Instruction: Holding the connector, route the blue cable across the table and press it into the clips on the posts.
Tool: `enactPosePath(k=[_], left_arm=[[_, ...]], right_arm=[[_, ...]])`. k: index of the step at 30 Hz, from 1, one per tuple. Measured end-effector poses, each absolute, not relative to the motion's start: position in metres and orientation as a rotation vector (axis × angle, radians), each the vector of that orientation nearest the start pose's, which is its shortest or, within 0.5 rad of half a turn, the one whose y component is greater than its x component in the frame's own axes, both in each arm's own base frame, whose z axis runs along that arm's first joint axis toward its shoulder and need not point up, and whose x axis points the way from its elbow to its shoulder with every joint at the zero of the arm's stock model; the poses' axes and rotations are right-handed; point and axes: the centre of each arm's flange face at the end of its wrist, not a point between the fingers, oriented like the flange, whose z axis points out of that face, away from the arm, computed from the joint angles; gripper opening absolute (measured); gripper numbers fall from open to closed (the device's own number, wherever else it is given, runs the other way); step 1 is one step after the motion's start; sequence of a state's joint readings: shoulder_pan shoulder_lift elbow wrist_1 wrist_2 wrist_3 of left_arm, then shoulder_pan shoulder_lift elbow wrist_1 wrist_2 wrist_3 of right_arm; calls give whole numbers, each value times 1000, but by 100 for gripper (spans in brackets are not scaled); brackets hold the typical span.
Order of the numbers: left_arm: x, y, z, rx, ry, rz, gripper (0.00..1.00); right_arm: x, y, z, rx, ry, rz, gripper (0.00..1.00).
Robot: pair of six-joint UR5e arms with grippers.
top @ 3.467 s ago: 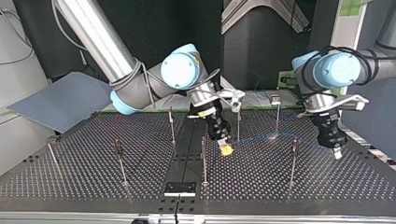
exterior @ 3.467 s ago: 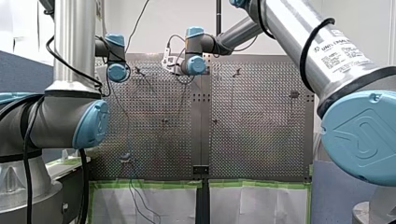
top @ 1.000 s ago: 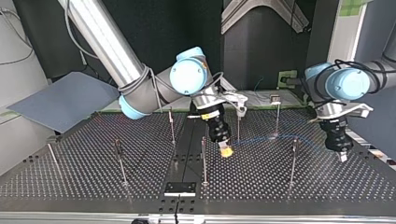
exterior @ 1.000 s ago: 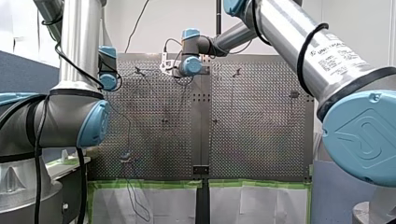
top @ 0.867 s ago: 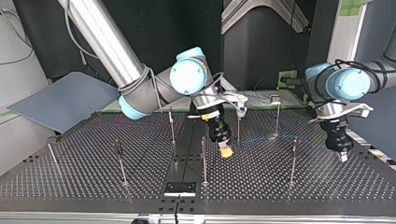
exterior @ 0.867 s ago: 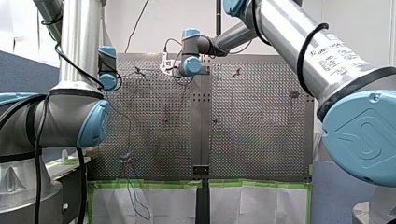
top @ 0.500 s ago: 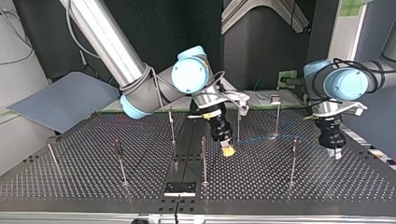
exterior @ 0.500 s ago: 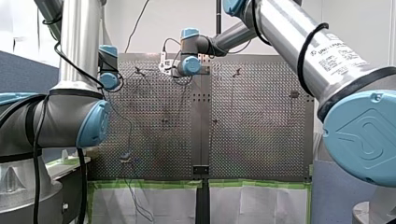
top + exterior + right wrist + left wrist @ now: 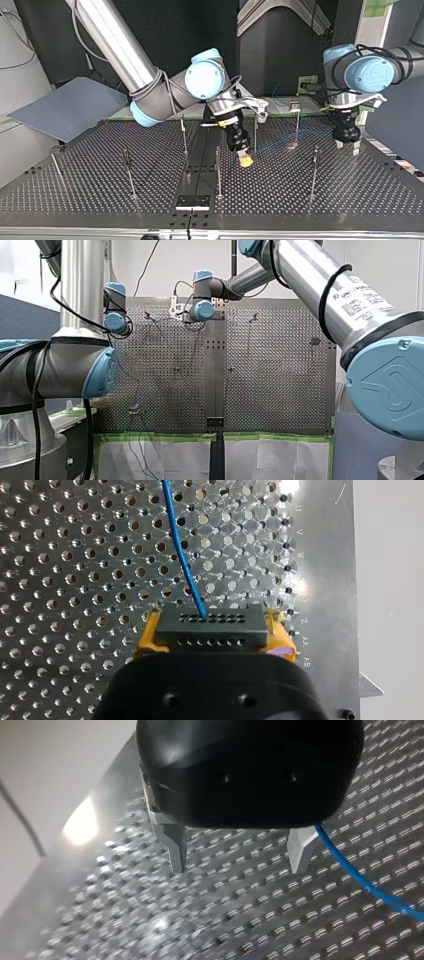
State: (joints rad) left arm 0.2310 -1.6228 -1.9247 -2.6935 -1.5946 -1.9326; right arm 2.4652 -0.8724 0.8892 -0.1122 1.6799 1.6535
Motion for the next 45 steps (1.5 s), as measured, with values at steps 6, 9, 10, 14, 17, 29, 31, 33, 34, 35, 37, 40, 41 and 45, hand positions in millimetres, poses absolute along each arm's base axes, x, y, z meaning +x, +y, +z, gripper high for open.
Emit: enactPosePath(k=[6, 9, 10, 14, 17, 29, 31, 33, 34, 35, 37, 40, 41, 45], left_arm=[[480, -34, 326, -450, 1531, -149, 100], [468, -43, 323, -442, 1562, -186, 100], [464, -47, 322, -440, 1571, -199, 100], [443, -68, 318, -427, 1616, -276, 100], [429, -81, 316, -427, 1643, -316, 100], [396, -117, 320, -408, 1634, -433, 100], [400, -117, 321, -408, 1625, -453, 100], [404, -117, 321, -408, 1614, -478, 100], [406, -117, 321, -408, 1609, -489, 100], [408, -117, 321, -408, 1603, -503, 100], [409, -117, 321, -409, 1599, -522, 100], [409, -118, 322, -411, 1596, -555, 100], [409, -119, 322, -412, 1596, -568, 100], [408, -120, 321, -415, 1594, -609, 100]], right_arm=[[682, -385, 392, 1660, -776, 1897, 0], [683, -383, 392, 1661, -775, 1898, 0], [683, -383, 392, 1662, -774, 1899, 0], [686, -379, 394, 1663, -768, 1905, 0], [687, -376, 399, 1666, -763, 1906, 0], [687, -371, 403, 1694, -770, 1893, 0], [687, -371, 403, 1696, -769, 1895, 0], [688, -369, 403, 1701, -764, 1900, 0], [689, -369, 403, 1703, -762, 1903, 0], [689, -368, 404, 1706, -758, 1908, 0], [691, -366, 406, 1708, -755, 1917, 0], [692, -364, 408, 1710, -753, 1933, 0], [693, -363, 409, 1713, -751, 1941, 0], [695, -360, 409, 1725, -745, 1961, 0]])
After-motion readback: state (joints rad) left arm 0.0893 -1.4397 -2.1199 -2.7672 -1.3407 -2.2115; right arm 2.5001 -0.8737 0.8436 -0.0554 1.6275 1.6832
